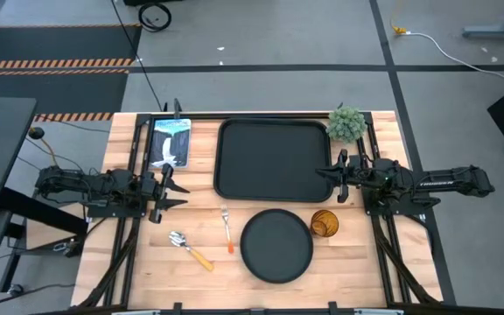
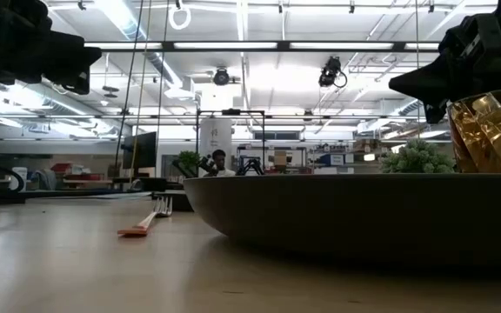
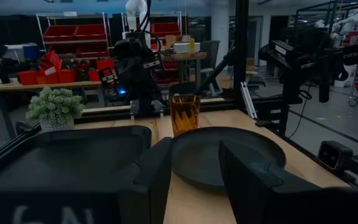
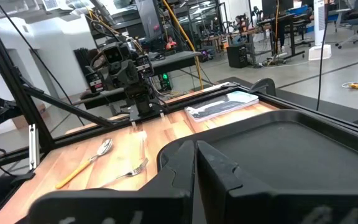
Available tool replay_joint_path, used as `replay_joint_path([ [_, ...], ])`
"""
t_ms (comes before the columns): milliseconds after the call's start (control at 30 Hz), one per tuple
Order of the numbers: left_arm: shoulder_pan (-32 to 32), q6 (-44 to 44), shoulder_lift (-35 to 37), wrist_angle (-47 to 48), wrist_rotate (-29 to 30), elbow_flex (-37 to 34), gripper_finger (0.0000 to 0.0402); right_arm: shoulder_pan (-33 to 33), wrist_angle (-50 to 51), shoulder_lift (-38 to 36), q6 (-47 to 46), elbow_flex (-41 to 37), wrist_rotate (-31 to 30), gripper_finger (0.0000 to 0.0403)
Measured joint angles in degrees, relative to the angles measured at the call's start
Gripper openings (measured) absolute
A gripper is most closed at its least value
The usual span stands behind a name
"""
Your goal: Pick and place plate/cup/fork/spoon on tray
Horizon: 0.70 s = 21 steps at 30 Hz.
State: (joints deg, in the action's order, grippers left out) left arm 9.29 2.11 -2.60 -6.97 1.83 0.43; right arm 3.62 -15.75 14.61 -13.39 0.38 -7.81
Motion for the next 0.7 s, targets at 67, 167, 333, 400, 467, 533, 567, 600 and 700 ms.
replay_joint_path([
  [67,-0.01,0.00,-0.01,-0.01,0.00,-0.02,0.0142,0.00,0.00,0.00,0.00,-0.01,0.02,0.0023],
  [167,0.00,0.00,0.00,0.01,0.00,0.00,0.0142,0.00,0.00,0.02,0.00,-0.02,0.00,0.0022],
  [333,-0.01,0.00,0.01,0.00,0.01,0.00,0.0142,0.00,0.00,0.01,0.00,-0.01,0.00,0.0022],
  [400,-0.01,0.00,-0.01,-0.01,0.01,-0.02,0.0142,0.00,0.00,0.02,0.00,0.00,0.00,0.0023],
  [467,-0.01,0.00,0.01,0.01,0.02,0.00,0.0142,0.00,-0.01,0.02,0.00,-0.02,0.01,0.0023],
  [533,-0.01,0.00,0.01,-0.03,0.00,0.00,0.0142,0.02,-0.12,0.02,0.00,-0.02,0.00,0.0023],
  [567,0.01,0.00,-0.01,-0.13,0.00,-0.02,0.0142,0.00,-0.45,0.02,0.00,-0.01,0.00,0.0023],
  [600,0.00,-0.20,-0.01,-0.30,0.01,-0.02,0.0142,0.00,-1.16,0.02,-0.67,-0.02,0.01,0.0022],
  [700,0.01,-5.70,-0.01,-0.30,0.00,-0.02,0.0142,0.02,-4.56,0.02,-4.20,-0.02,-0.27,0.0022],
])
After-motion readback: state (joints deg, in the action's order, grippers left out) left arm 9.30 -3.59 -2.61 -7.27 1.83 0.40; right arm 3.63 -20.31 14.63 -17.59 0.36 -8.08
